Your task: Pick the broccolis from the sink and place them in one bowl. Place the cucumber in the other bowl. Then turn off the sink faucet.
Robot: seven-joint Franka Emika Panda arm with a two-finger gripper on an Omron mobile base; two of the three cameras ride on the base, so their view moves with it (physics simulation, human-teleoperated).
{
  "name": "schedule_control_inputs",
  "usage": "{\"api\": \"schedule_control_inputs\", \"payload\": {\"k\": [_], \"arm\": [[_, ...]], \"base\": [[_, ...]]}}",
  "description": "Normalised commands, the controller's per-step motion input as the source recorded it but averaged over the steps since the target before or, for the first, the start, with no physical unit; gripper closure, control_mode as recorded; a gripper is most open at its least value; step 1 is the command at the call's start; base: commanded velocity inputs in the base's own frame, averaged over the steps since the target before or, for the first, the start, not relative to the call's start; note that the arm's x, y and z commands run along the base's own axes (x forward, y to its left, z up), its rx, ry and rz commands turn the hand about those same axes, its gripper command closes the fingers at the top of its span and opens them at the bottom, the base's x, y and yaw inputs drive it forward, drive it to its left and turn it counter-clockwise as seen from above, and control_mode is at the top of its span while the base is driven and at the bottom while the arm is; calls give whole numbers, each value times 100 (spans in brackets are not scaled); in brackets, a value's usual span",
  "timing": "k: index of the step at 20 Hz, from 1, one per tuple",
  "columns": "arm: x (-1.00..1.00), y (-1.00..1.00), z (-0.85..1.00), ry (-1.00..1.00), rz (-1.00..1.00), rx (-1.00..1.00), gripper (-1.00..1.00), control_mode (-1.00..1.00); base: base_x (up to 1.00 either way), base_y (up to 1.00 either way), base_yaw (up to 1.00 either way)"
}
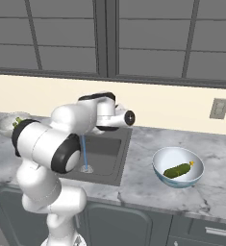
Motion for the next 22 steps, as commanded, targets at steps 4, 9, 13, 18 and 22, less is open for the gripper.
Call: {"api": "schedule_control_inputs", "payload": {"k": [4, 9, 13, 18, 22], "arm": [[9, 0, -9, 0, 0, 5, -100, -100], [11, 0, -8, 6, 0, 6, -100, -100], [17, 0, -9, 10, 0, 7, -100, -100], [22, 0, -14, 10, 2, 8, -100, -100], [25, 0, -25, 6, 4, 11, -100, -100]], "base": [[0, 0, 0], [0, 0, 0], [0, 0, 0], [0, 0, 0], [0, 0, 0]]}}
